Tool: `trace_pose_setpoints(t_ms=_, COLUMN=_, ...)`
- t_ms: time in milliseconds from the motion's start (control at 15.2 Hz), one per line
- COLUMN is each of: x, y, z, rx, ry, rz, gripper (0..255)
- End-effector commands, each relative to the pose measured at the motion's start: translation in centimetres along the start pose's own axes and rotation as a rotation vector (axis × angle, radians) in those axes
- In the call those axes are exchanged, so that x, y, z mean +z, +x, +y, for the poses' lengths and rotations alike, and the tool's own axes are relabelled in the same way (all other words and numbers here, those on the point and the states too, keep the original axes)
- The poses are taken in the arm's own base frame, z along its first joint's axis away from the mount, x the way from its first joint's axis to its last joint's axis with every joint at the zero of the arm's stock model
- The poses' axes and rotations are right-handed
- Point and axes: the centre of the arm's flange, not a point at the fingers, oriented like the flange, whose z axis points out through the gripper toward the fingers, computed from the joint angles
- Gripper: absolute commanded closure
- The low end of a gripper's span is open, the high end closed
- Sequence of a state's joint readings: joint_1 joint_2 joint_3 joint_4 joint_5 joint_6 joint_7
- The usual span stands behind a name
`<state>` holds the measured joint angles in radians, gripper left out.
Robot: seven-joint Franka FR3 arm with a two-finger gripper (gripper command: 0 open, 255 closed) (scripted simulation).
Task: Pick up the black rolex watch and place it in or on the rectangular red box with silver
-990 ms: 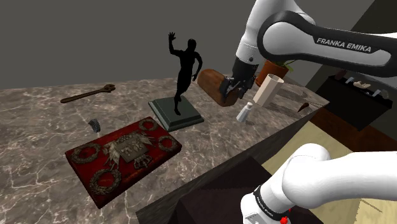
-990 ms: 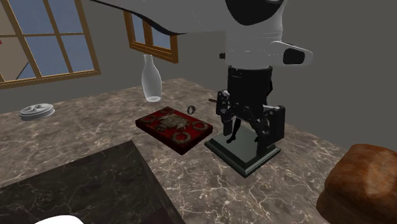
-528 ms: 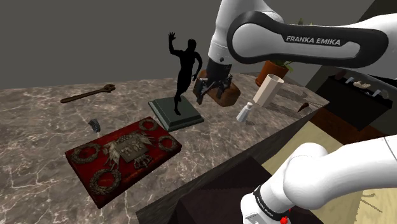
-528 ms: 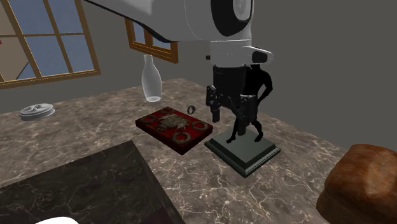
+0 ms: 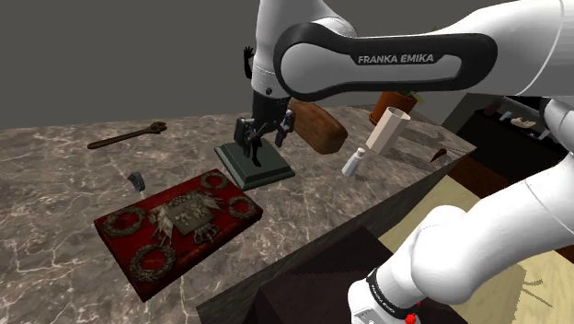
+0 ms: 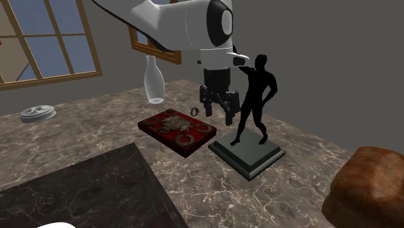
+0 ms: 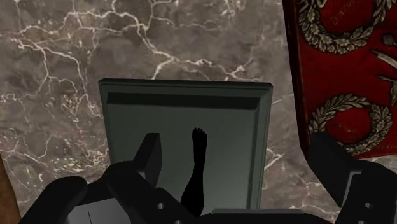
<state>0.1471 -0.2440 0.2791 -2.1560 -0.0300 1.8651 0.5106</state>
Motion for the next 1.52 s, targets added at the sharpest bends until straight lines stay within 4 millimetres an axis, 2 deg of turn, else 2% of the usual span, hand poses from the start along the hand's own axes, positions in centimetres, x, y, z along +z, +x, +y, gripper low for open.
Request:
trace_pose_setpoints(t_ms=0, x=0.3, y=0.9, z=-2.9, rx=-0.008, ry=-0.003, rz=0.004, gripper=0)
trace_pose_setpoints(t_ms=1320, x=4.3, y=8.8, z=-28.1, rx=-0.092, ry=-0.043, rz=0.037, gripper=0)
trace_pose_setpoints(t_ms=1452, x=4.9, y=8.9, z=-28.3, rx=-0.093, ry=-0.043, rz=0.037, gripper=0)
